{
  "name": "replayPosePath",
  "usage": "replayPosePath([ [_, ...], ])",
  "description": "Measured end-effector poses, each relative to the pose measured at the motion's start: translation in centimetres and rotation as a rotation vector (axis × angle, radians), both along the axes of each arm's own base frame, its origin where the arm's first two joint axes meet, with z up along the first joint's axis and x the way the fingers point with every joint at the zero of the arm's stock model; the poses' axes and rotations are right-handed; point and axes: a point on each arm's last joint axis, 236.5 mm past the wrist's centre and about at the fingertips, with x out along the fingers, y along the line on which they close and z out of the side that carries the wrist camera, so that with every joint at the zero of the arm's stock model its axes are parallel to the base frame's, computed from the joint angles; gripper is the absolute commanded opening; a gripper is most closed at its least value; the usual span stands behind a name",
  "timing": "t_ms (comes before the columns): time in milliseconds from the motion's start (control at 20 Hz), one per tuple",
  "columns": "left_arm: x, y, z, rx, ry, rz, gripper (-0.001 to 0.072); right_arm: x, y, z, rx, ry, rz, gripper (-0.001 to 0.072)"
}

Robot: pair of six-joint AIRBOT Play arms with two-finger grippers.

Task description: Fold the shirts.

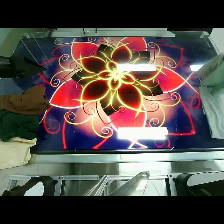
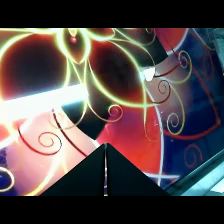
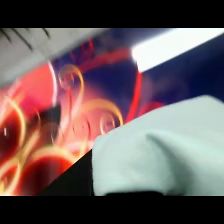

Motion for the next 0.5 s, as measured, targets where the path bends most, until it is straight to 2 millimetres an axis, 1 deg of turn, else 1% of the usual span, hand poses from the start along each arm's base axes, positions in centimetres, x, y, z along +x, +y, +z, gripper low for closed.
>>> replayPosePath([
  [50, 0.0, 0.0, 0.0, 0.0, 0.0, 0.0, 0.0012, 0.6, -0.2, 2.0, -0.03, -0.074, -0.014, 0.002],
  [100, 0.0, 0.0, 0.0, 0.0, -0.001, 0.001, 0.0012, 1.0, -0.4, 3.3, -0.058, -0.123, -0.026, 0.002],
  [150, 0.1, 0.0, 0.0, 0.0, -0.003, 0.004, 0.0013, 1.2, -0.7, 4.3, -0.089, -0.159, -0.035, 0.002],
  [200, 0.2, 0.1, 0.1, -0.001, -0.007, 0.007, 0.0012, 1.4, -0.9, 4.7, -0.117, -0.175, -0.037, 0.002],
  [250, 0.3, 0.1, 0.1, -0.001, -0.01, 0.011, 0.0012, 1.4, -0.8, 4.5, -0.144, -0.173, -0.03, 0.002],
  [300, 0.4, 0.1, 0.2, -0.002, -0.013, 0.014, 0.0012, 1.5, -0.8, 3.5, -0.173, -0.14, -0.015, 0.002],
  [350, 0.4, 0.2, 0.2, -0.003, -0.015, 0.016, 0.0012, 1.3, -0.7, 1.8, -0.198, -0.085, 0.007, 0.002],
  [400, 0.5, 0.2, 0.2, -0.003, -0.016, 0.017, 0.0013, 1.1, -0.7, -0.4, -0.212, -0.009, 0.027, 0.002],
  [500, 0.5, 0.2, 0.3, -0.004, -0.018, 0.019, 0.0013, -0.2, -0.8, -5.2, -0.174, 0.161, 0.043, 0.002],
])
